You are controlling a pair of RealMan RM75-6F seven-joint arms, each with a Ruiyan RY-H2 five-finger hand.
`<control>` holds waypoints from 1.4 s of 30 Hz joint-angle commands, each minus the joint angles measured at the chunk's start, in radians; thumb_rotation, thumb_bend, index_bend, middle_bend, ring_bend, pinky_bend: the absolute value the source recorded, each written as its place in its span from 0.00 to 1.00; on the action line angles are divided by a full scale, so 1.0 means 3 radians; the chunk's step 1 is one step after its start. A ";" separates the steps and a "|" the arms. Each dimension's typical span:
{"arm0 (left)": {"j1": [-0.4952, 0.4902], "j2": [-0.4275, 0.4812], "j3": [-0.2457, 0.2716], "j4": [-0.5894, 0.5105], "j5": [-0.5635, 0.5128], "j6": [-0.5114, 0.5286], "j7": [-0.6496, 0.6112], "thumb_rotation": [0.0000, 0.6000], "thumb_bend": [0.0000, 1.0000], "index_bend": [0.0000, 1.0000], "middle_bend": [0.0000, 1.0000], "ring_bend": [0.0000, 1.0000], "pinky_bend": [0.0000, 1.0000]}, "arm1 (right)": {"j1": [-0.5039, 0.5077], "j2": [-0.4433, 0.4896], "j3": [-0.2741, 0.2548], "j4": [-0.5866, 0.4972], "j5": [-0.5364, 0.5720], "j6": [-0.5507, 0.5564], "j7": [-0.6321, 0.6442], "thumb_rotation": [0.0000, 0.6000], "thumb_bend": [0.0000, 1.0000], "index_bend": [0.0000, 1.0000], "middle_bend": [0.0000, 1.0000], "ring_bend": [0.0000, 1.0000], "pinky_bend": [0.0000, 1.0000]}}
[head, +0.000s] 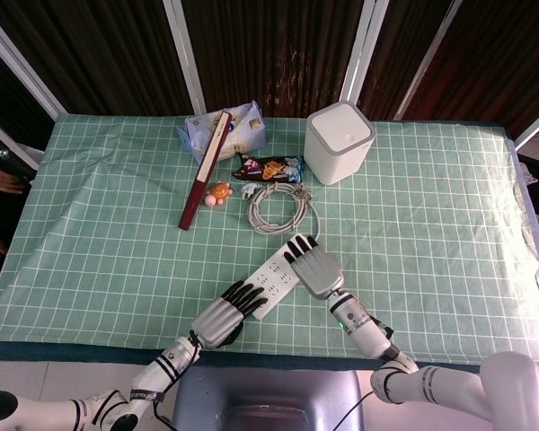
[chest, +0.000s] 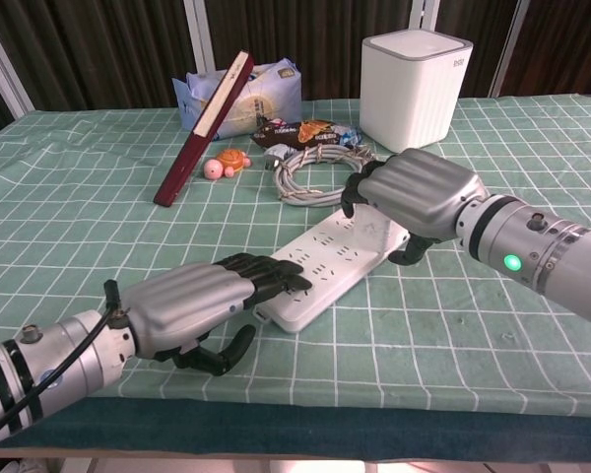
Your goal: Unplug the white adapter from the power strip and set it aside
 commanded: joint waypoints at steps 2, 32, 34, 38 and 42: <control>-0.0005 0.0000 -0.0002 -0.0009 -0.0004 0.0000 0.0017 0.99 0.73 0.00 0.00 0.00 0.03 | 0.0005 -0.0018 0.0007 0.0011 0.0003 0.0018 0.0011 1.00 0.38 0.47 0.33 0.25 0.41; 0.0003 -0.0036 0.0042 0.0026 0.0012 0.0033 0.0111 0.98 0.73 0.00 0.00 0.00 0.03 | 0.0024 0.0049 0.0101 -0.0359 0.0470 -0.0050 -0.0296 1.00 0.52 0.74 0.53 0.43 0.51; 0.0003 -0.0039 0.0042 0.0027 0.0010 0.0031 0.0115 0.98 0.73 0.00 0.00 0.00 0.03 | 0.0026 0.0070 0.0100 -0.0399 0.0500 -0.0048 -0.0306 1.00 0.52 0.75 0.54 0.44 0.51; 0.0003 -0.0043 0.0040 0.0030 0.0004 0.0028 0.0119 0.98 0.73 0.00 0.00 0.00 0.03 | 0.0025 0.0107 0.0089 -0.0447 0.0504 -0.0022 -0.0283 1.00 0.52 0.77 0.54 0.45 0.51; 0.0004 -0.0051 0.0042 0.0047 -0.0004 0.0022 0.0123 0.98 0.73 0.00 0.00 0.00 0.03 | 0.0013 0.0137 0.0065 -0.0468 0.0482 0.0003 -0.0208 1.00 0.52 0.77 0.54 0.45 0.51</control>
